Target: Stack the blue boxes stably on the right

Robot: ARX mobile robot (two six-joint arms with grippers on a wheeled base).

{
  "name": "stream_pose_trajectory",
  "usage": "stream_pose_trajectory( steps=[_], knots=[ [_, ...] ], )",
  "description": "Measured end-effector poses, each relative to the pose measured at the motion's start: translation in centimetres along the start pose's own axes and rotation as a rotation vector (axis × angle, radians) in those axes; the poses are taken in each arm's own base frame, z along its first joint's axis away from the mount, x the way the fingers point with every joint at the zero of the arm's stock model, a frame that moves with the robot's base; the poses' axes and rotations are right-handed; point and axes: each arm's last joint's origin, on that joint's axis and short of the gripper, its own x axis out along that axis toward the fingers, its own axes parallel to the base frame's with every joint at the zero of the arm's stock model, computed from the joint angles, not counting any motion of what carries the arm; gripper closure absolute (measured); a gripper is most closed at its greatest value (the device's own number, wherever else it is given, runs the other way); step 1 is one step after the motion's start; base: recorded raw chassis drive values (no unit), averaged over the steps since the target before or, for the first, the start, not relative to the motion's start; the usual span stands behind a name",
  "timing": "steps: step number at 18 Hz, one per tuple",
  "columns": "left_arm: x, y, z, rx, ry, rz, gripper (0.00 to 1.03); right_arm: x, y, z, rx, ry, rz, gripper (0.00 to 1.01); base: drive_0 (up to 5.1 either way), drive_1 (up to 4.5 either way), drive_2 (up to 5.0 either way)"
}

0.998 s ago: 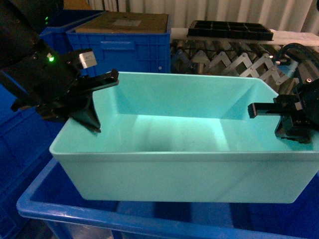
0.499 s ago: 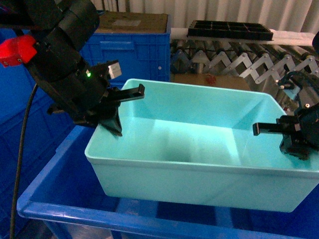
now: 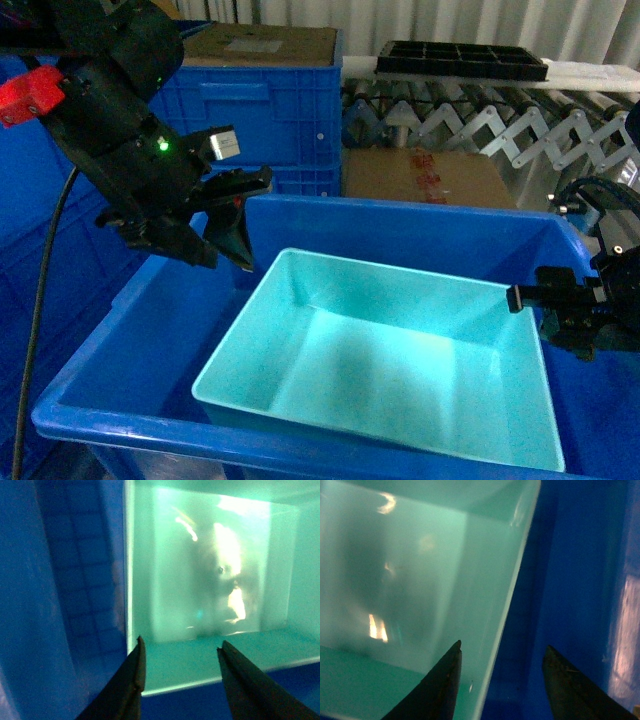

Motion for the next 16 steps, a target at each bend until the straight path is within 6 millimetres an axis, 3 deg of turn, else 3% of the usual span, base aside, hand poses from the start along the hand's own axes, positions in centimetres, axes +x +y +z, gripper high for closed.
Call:
stream_pose_trajectory(
  steps=[4,6,7,9,11,12,13,14,15,16],
  knots=[
    [-1.3,1.2,-1.4,-0.068,0.031,0.020,0.23,-1.7,-0.3,-1.0,0.016,0.075,-0.014,0.18,0.0,0.00,0.0],
    [-3.8,0.8,-2.1,-0.099,-0.035,0.013,0.07,-4.2,-0.3,-0.7,0.062,0.072,0.008,0.02,0.0,0.00,0.0],
    [-5.8,0.4,-2.5,-0.116,-0.066,0.004,0.03,-5.5,-0.3,-0.6,0.090,0.066,0.022,0.01,0.0,0.00,0.0],
    [-10.6,-1.2,-3.0,-0.139,-0.169,-0.020,0.05,-7.9,0.1,-0.3,0.131,0.044,0.050,0.03,0.0,0.00,0.0],
    [-12.3,-2.1,-2.9,-0.139,-0.219,-0.037,0.05,-7.4,0.4,-0.1,0.139,-0.014,0.059,0.04,0.0,0.00,0.0],
    [-11.5,-2.0,-2.8,-0.139,-0.210,-0.033,0.05,-6.0,0.3,-0.5,0.097,-0.293,0.037,0.13,0.0,0.00,0.0],
    [-9.8,-2.0,-2.7,-0.064,-0.394,0.032,0.10,-5.6,-0.2,-1.7,0.056,-0.417,0.011,0.20,0.0,0.00,0.0],
    [-8.3,-1.0,-3.8,-0.005,-0.568,0.177,0.19,-5.4,-0.8,-3.6,0.022,-0.517,0.005,0.28,0.0,0.00,0.0],
    [-7.3,-0.2,-5.6,0.021,-0.681,0.278,0.27,-5.6,-1.7,-5.6,-0.017,-0.622,-0.008,0.37,0.0,0.00,0.0],
    [-7.4,0.7,-8.6,0.033,-0.863,0.373,0.39,-7.3,-2.7,-6.4,-0.018,-0.814,-0.019,0.50,0.0,0.00,0.0]
  ],
)
